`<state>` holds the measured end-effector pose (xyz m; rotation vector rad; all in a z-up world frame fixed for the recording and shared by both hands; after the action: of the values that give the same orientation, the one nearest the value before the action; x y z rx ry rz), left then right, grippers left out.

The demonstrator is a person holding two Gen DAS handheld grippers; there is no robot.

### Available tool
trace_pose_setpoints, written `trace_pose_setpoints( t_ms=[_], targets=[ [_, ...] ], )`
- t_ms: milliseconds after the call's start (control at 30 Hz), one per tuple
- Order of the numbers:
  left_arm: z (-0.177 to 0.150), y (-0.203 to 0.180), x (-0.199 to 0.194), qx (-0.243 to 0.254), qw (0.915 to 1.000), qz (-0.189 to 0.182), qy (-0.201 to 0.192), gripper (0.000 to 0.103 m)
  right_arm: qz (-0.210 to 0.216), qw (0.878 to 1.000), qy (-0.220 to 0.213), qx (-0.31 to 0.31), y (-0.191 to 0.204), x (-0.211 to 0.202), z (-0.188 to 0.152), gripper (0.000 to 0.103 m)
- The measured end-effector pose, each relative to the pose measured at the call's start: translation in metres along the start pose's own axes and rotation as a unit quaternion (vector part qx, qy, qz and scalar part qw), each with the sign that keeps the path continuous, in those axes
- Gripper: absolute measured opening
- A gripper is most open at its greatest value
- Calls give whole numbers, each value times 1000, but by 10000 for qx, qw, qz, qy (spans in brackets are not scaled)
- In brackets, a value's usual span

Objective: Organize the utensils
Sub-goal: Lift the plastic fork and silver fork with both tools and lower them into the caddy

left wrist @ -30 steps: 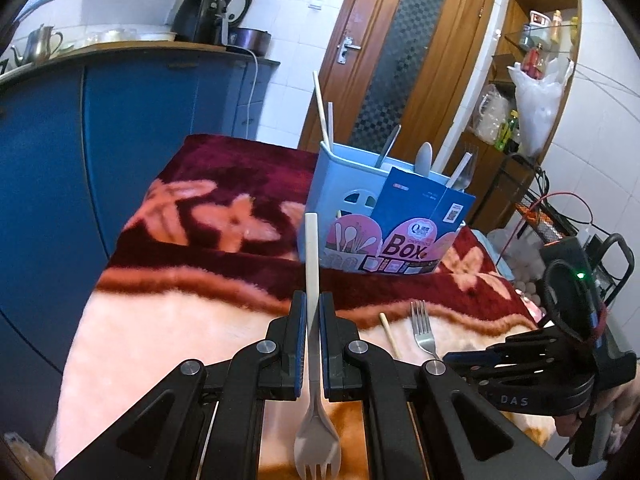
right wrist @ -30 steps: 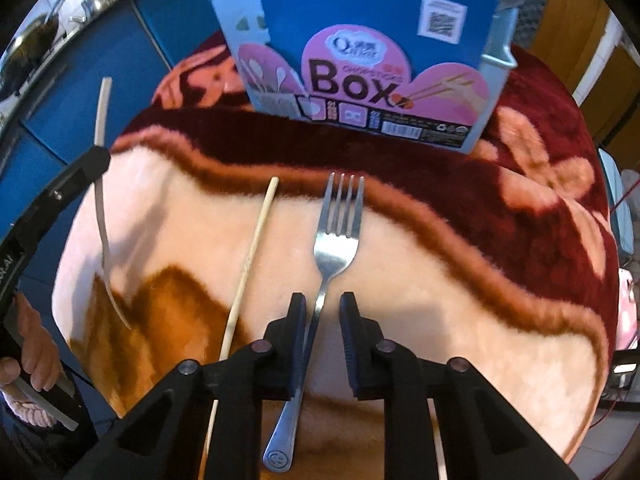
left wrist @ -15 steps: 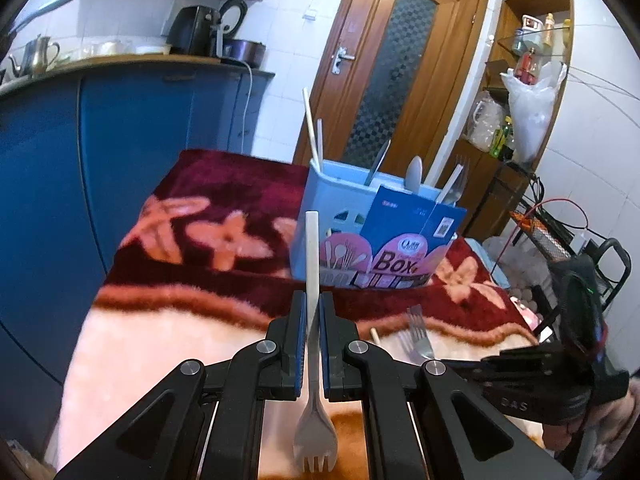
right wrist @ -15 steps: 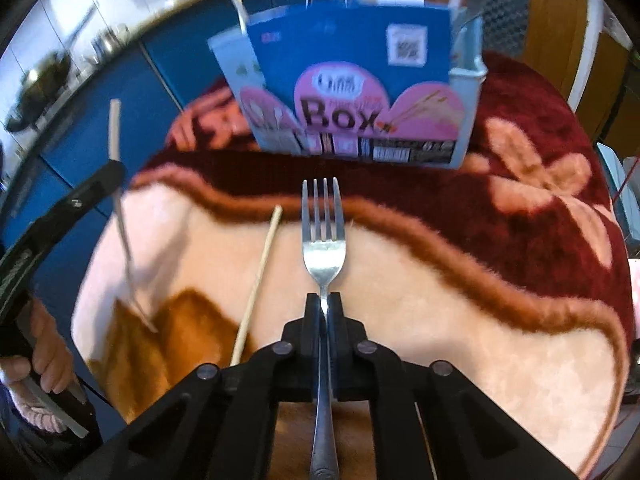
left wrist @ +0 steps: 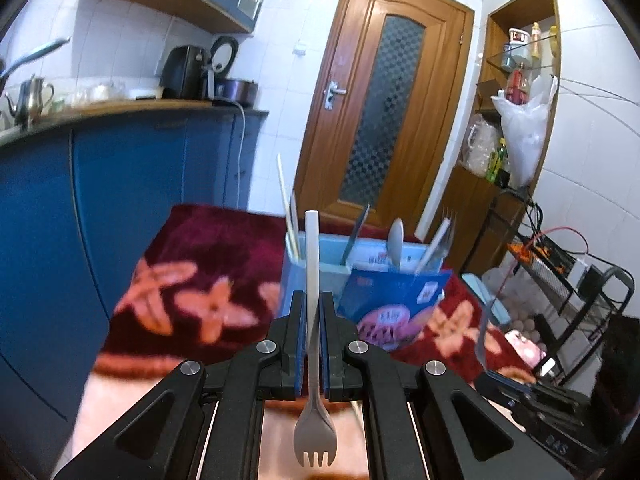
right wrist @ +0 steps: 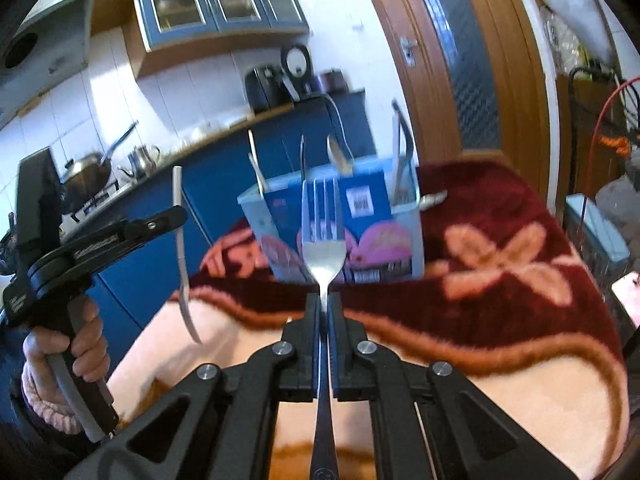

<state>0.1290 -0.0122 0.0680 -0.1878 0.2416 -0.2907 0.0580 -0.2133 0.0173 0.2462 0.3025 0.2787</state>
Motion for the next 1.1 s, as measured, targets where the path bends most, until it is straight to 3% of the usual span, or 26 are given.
trace_pose_setpoints(
  t_ms=[267, 667, 833, 1100],
  targets=[
    [43, -12, 23, 120, 9988, 152, -457, 6, 55, 9985, -552, 44, -12, -7, 21, 5],
    [92, -16, 58, 56, 9908, 415, -1283, 6, -146, 9967, -799, 74, -34, -1, 45, 5],
    [90, -17, 76, 105, 9869, 564, -1505, 6, -202, 9952, -951, 71, -38, 4, 61, 5],
    [61, -11, 107, 54, 9899, 580, -1296, 6, -299, 9900, -1365, -173, -40, 18, 94, 5]
  ],
)
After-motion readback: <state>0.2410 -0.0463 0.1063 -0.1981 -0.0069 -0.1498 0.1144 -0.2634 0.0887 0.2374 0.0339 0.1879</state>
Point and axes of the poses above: each gripper's, at about its wrist camera, not at the fingertips, and x roughly the way its jaws point, y to its left, z to its top, the point moved 5 cm from there along x, roughly the way its jaws point, and after that the axes turned 13 degrees about -y, right-handed, at the moved point
